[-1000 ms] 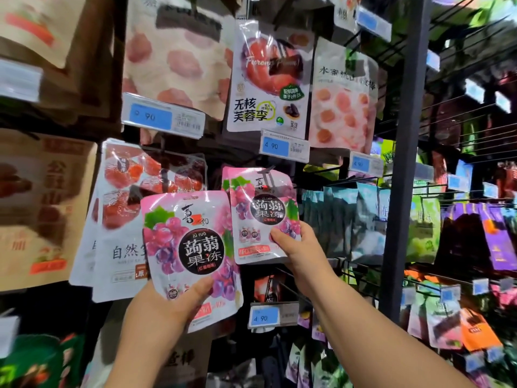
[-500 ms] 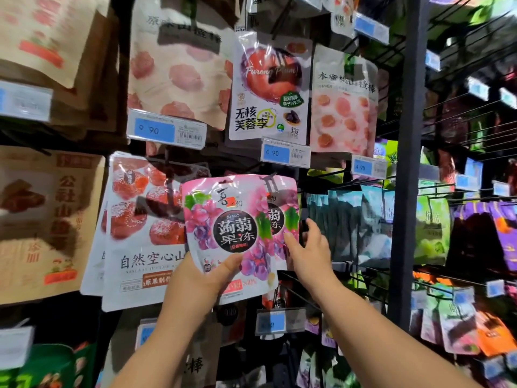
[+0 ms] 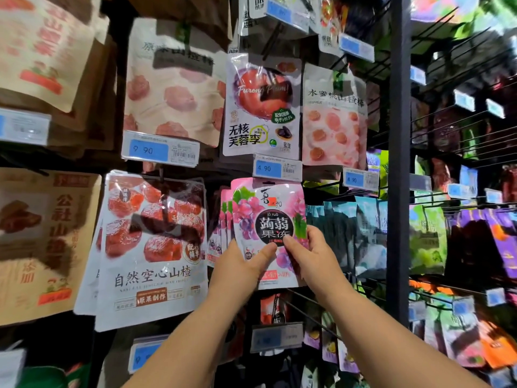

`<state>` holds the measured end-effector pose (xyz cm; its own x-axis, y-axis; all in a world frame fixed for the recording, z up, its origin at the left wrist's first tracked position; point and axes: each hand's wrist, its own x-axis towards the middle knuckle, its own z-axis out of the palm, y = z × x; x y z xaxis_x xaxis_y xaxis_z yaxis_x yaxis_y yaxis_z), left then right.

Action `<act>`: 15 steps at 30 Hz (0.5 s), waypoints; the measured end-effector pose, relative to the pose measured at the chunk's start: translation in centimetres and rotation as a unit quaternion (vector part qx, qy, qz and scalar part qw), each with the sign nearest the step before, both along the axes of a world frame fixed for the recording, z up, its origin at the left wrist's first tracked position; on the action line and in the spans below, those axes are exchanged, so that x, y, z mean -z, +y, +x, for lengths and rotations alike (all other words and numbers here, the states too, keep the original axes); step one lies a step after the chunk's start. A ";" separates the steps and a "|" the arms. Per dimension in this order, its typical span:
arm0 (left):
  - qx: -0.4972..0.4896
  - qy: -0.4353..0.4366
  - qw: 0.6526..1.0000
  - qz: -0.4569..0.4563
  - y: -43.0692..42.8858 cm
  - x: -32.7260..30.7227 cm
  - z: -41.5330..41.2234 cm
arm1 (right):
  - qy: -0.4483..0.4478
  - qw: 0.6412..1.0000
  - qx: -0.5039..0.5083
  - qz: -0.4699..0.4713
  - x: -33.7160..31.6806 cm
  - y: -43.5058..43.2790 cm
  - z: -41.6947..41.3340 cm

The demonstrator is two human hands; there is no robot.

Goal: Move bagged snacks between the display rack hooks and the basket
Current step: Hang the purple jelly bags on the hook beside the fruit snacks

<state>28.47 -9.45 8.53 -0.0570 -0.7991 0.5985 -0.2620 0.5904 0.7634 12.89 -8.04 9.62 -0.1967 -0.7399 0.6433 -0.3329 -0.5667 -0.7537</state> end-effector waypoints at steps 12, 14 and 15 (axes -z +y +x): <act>-0.049 -0.017 0.999 0.015 -0.1 -0.5 -1.0 | -0.012 1.000 0.002 0.004 -0.2 -0.8 -0.3; -0.044 -0.008 0.999 0.007 -0.1 -0.5 -0.9 | -0.015 1.000 -0.005 0.000 -0.2 -0.7 -0.2; -0.043 -0.005 0.999 0.005 -0.1 -0.5 -0.9 | -0.014 1.000 -0.007 -0.008 -0.3 -0.6 0.0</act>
<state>27.59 -9.51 9.06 0.0069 -0.8069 0.5907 -0.3194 0.5580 0.7659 12.86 -8.65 9.97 -0.2042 -0.7325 0.6495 -0.3030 -0.5836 -0.7534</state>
